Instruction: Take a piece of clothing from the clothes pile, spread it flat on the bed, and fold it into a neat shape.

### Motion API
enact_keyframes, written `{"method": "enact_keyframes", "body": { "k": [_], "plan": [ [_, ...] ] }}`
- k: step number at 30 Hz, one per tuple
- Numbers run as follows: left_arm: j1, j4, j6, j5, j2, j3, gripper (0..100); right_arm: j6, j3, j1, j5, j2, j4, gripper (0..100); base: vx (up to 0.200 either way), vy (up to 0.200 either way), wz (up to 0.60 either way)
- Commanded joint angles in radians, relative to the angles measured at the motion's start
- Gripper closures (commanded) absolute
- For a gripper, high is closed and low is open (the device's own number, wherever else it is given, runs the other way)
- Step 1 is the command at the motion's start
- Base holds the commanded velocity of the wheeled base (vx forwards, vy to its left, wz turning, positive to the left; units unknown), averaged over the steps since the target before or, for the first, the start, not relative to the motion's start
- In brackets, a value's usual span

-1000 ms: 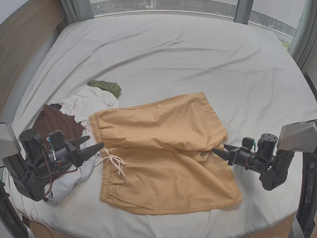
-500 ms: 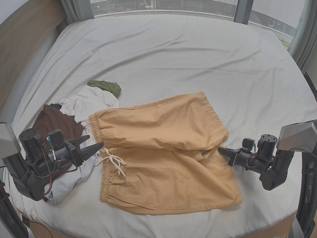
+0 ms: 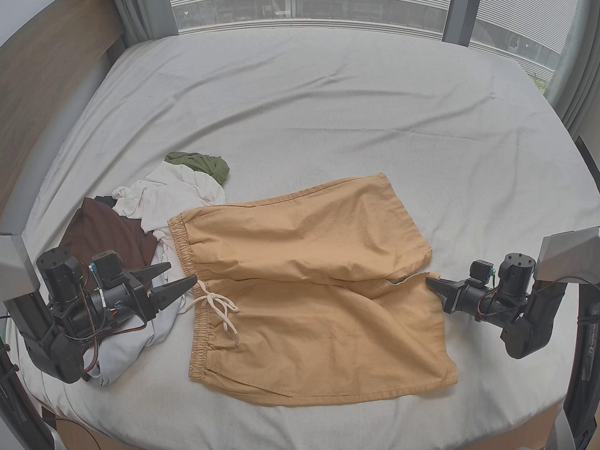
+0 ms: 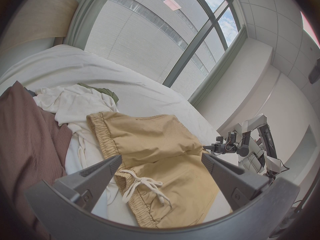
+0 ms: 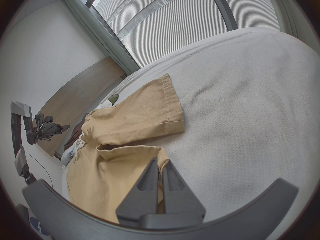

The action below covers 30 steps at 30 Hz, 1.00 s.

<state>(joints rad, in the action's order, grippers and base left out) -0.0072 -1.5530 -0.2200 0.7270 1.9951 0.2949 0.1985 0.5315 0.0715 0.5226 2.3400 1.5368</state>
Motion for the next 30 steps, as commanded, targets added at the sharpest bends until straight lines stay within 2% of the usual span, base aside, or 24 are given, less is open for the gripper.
{"method": "enact_keyframes", "body": {
  "k": [1,16,17,24,30],
  "plan": [
    [0.001,-0.001,0.002,-0.001,0.002,-0.019,0,-0.002,-0.005,-0.010,0.001,0.002,0.000,100,0.000,0.000,0.00],
    [0.012,-0.001,0.024,-0.003,0.024,-0.068,0,-0.002,0.010,-0.015,-0.001,-0.007,0.002,100,0.000,0.000,0.00],
    [0.012,-0.001,0.024,-0.003,0.024,-0.069,0,-0.002,0.010,-0.015,-0.001,-0.008,0.002,0,0.000,0.000,0.00],
    [0.010,0.001,0.027,-0.003,0.022,-0.109,0,-0.001,0.019,-0.006,-0.019,-0.044,0.002,0,0.000,0.000,0.00],
    [0.010,-0.001,0.030,0.022,0.014,-0.189,0,0.001,-0.008,0.031,-0.026,-0.163,0.002,0,0.000,0.000,0.00]
  ]
}}
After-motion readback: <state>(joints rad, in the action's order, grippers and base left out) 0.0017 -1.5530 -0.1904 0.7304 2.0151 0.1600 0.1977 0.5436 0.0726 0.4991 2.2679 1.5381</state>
